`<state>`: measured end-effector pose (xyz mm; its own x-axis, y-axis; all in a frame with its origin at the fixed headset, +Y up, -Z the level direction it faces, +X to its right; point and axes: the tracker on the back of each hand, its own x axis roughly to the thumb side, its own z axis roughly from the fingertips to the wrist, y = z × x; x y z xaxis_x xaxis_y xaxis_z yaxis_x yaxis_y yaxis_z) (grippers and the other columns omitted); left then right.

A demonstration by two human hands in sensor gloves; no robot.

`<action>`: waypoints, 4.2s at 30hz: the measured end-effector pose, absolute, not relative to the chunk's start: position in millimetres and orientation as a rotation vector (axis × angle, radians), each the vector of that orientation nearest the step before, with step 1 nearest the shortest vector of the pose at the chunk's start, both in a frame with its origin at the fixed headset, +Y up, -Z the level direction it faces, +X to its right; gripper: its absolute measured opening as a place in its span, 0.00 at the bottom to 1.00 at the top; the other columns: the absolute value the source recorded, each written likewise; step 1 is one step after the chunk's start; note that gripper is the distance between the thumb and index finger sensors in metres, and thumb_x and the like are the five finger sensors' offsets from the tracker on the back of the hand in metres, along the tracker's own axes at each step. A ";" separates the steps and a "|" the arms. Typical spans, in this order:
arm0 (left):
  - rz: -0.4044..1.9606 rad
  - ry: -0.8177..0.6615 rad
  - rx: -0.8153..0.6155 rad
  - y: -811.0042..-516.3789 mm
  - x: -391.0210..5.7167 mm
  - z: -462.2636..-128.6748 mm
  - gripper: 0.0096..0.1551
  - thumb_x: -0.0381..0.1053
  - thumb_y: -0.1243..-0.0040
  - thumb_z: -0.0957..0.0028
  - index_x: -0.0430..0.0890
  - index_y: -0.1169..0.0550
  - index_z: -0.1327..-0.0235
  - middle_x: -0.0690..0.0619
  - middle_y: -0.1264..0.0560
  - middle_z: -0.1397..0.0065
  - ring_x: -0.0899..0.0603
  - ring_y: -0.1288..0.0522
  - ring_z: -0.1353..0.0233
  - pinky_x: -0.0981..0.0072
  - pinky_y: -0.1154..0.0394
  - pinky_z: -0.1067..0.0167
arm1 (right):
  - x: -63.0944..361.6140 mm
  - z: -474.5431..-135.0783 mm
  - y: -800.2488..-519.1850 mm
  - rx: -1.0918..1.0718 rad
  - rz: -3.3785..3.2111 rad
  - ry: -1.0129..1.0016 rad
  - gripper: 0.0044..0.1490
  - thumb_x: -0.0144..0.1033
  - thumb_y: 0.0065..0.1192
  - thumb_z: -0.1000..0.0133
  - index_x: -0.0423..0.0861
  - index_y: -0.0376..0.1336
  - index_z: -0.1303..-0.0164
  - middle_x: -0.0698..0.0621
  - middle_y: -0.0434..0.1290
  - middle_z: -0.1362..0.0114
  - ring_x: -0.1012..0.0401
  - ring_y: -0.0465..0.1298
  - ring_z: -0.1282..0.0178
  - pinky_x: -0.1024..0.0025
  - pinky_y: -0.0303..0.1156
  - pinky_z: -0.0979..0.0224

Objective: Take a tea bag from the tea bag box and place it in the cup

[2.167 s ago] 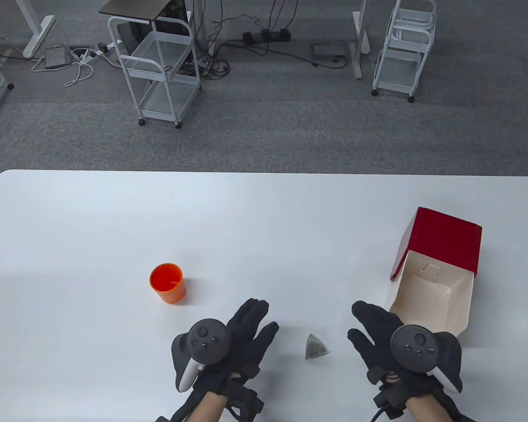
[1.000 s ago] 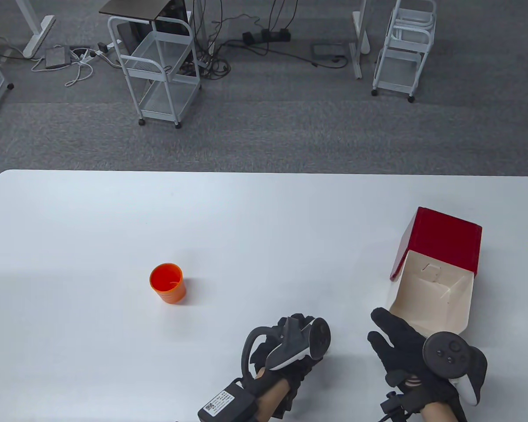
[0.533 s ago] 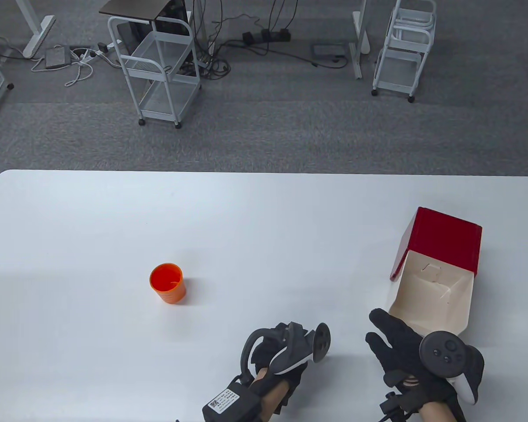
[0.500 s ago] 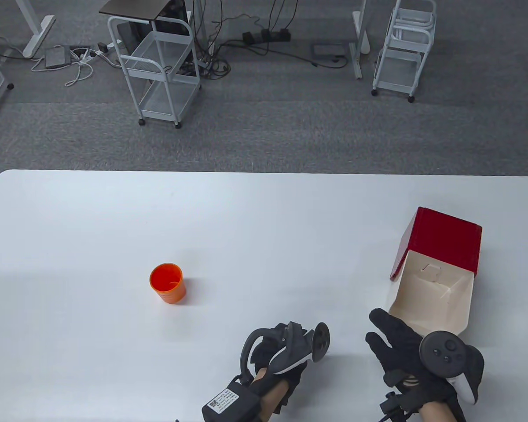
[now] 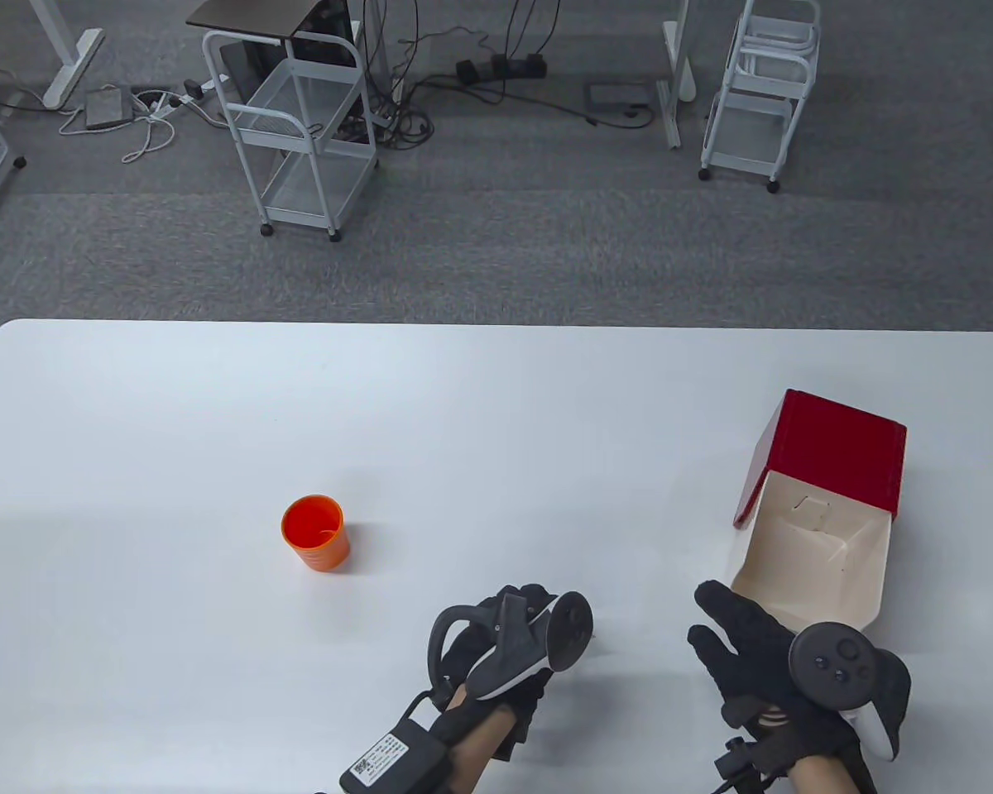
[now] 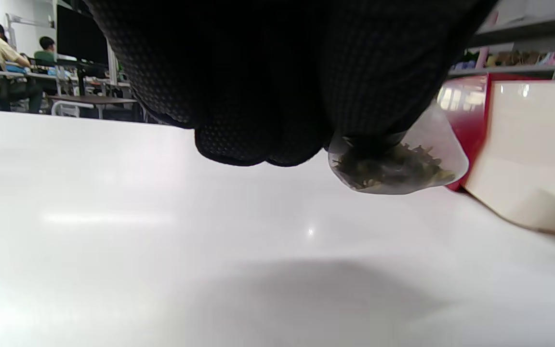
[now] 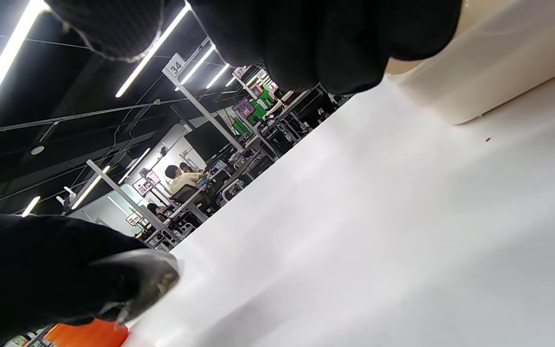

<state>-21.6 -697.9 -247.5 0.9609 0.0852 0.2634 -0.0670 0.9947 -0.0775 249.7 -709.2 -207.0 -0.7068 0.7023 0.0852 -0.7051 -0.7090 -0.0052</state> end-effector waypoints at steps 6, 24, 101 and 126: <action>0.154 -0.184 -0.010 -670.9 -58.8 -258.9 0.19 0.57 0.31 0.54 0.61 0.15 0.50 0.58 0.14 0.41 0.49 0.14 0.42 0.63 0.19 0.41 | 249.9 -207.3 -709.7 0.094 2.361 -0.043 0.40 0.54 0.59 0.47 0.44 0.60 0.29 0.37 0.67 0.26 0.37 0.71 0.32 0.43 0.67 0.29; 0.278 0.316 0.123 -628.1 -209.7 -284.4 0.19 0.57 0.31 0.54 0.61 0.15 0.49 0.57 0.14 0.40 0.48 0.15 0.40 0.63 0.19 0.40 | 249.4 -208.1 -710.4 0.090 2.371 -0.041 0.40 0.54 0.59 0.47 0.43 0.60 0.29 0.37 0.67 0.26 0.37 0.70 0.32 0.43 0.66 0.29; 1.084 -0.158 -0.090 -714.1 -134.7 -210.5 0.39 0.67 0.44 0.47 0.53 0.29 0.23 0.46 0.32 0.16 0.37 0.31 0.21 0.49 0.31 0.27 | 259.4 -210.2 -697.1 0.127 2.527 -0.152 0.39 0.53 0.60 0.47 0.44 0.60 0.29 0.37 0.67 0.25 0.37 0.70 0.32 0.42 0.66 0.29; 1.083 -0.168 -0.065 -710.6 -136.1 -210.0 0.38 0.67 0.44 0.47 0.53 0.28 0.24 0.46 0.32 0.16 0.37 0.30 0.21 0.49 0.31 0.27 | 260.4 -250.0 -738.5 0.036 3.393 0.190 0.33 0.45 0.63 0.46 0.46 0.62 0.32 0.40 0.69 0.27 0.40 0.70 0.32 0.44 0.64 0.27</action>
<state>-136.1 -710.6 -210.0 0.4571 0.8833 0.1041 -0.8734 0.4679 -0.1351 260.4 -738.5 -250.0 -0.9669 -0.2527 0.0351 0.2550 -0.9610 0.1071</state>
